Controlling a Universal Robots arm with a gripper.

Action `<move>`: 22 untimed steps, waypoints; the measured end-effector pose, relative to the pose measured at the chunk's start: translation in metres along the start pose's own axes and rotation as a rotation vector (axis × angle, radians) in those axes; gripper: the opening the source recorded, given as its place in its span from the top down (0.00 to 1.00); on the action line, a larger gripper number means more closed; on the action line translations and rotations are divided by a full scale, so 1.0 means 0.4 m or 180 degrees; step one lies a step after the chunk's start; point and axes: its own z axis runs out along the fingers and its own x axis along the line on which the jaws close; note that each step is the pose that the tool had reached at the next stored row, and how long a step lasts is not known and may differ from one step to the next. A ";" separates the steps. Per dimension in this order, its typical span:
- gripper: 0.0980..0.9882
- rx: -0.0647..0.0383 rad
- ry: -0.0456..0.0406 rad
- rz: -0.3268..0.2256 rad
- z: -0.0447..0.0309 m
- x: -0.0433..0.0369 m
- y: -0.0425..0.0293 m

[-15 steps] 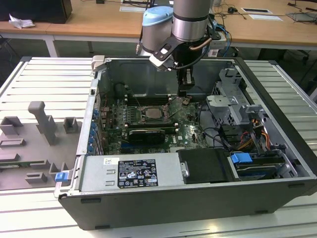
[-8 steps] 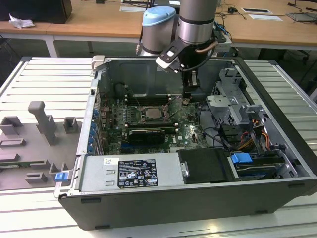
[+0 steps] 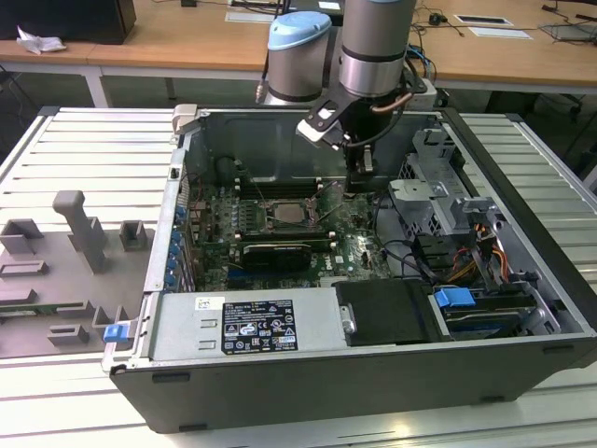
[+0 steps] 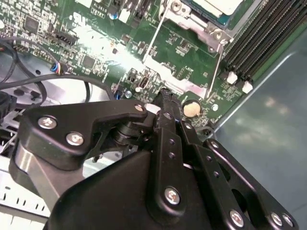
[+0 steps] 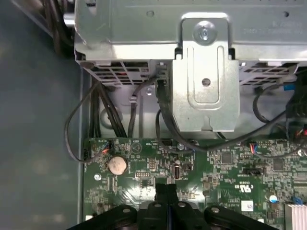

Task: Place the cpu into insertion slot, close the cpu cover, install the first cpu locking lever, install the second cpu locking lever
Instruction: 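Close the cpu cover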

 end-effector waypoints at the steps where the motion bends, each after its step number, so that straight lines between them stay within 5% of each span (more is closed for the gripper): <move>1: 0.99 0.0011 -0.0001 -0.0001 0.002 0.000 -0.001; 22: 0.99 0.0018 -0.0001 -0.0004 0.001 0.000 -0.031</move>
